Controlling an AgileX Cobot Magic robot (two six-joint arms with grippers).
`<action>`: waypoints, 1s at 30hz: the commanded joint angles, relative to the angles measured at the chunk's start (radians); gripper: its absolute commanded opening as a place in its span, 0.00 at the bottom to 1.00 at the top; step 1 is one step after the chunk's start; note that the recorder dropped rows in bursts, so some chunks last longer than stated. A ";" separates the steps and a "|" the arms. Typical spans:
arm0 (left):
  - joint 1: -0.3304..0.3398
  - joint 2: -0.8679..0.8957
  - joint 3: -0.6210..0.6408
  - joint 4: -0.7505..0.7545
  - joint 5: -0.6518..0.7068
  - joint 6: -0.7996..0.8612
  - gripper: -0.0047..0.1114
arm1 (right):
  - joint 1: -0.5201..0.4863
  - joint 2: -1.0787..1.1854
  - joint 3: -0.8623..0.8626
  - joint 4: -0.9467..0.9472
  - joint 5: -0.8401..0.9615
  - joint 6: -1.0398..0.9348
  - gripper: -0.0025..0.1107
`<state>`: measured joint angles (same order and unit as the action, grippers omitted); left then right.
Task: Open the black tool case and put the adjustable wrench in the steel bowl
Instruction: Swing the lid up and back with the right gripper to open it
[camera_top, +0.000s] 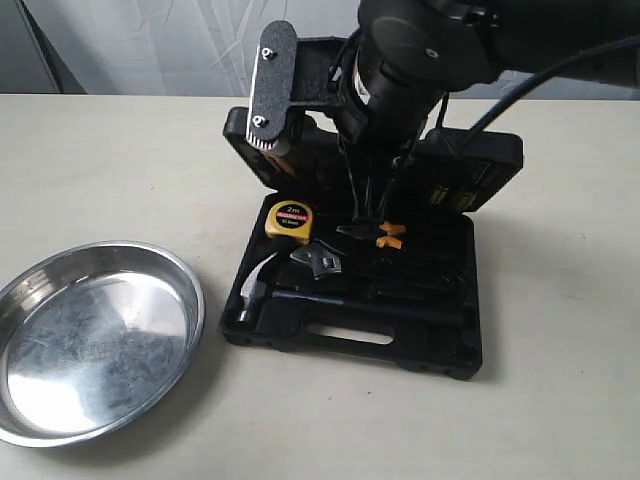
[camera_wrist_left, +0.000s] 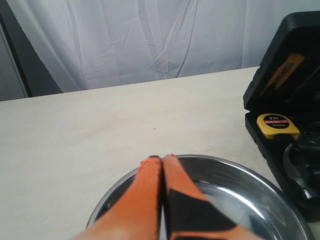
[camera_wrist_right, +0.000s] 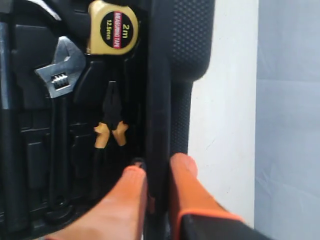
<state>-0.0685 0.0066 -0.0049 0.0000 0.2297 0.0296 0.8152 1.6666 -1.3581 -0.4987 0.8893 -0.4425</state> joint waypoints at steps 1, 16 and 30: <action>-0.005 -0.007 0.005 0.000 -0.006 0.000 0.04 | -0.038 0.002 -0.003 -0.056 -0.096 0.027 0.01; -0.005 -0.007 0.005 0.000 -0.006 0.000 0.04 | -0.320 0.052 -0.003 -0.060 -0.462 0.028 0.01; -0.005 -0.007 0.005 0.000 -0.003 0.000 0.04 | -0.455 0.187 -0.003 -0.060 -0.611 0.028 0.02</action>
<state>-0.0685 0.0066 -0.0049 0.0000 0.2297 0.0296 0.3780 1.8113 -1.3740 -0.5655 0.2334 -0.4228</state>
